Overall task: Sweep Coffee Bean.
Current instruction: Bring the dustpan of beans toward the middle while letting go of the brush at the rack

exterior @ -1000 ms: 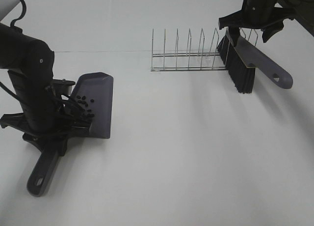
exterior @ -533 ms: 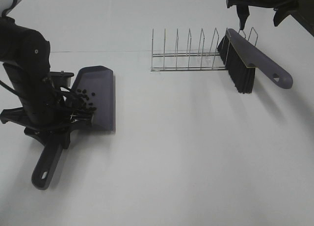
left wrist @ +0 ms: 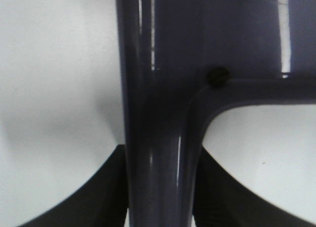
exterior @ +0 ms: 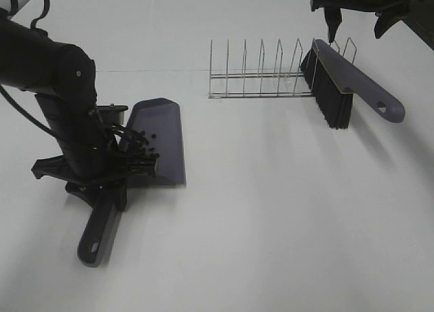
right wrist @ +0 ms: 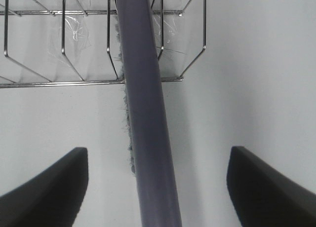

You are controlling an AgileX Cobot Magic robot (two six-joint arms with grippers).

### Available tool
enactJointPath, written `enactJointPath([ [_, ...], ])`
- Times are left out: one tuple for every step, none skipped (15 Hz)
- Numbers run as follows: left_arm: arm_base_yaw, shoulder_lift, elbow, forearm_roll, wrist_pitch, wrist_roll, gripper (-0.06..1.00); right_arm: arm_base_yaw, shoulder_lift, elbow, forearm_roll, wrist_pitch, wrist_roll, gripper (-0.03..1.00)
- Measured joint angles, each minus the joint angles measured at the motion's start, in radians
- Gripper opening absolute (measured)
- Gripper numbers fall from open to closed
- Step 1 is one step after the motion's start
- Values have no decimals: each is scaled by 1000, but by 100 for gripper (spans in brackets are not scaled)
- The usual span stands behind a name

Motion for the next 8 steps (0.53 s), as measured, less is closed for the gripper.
enactJointPath([
  [0,7,-11,-20,3,18,32,0,0,0,0,0,0,66],
  [0,8,-26,-35,7,27,32,0,0,0,3,0,-1,66],
  [0,8,-41,-43,14,27,37,0,0,0,4,0,-2,66],
  [0,8,-52,-44,19,27,49,0,0,0,4,0,-2,66],
  [0,8,-59,-45,29,28,60,0,0,0,4,0,-4,66],
  [0,8,-61,-45,42,30,66,0,0,0,6,0,-4,66],
  [0,6,-61,-44,48,35,68,0,0,0,11,0,-7,66],
  [0,-7,-61,-40,56,47,68,0,-5,0,23,1,-18,66],
])
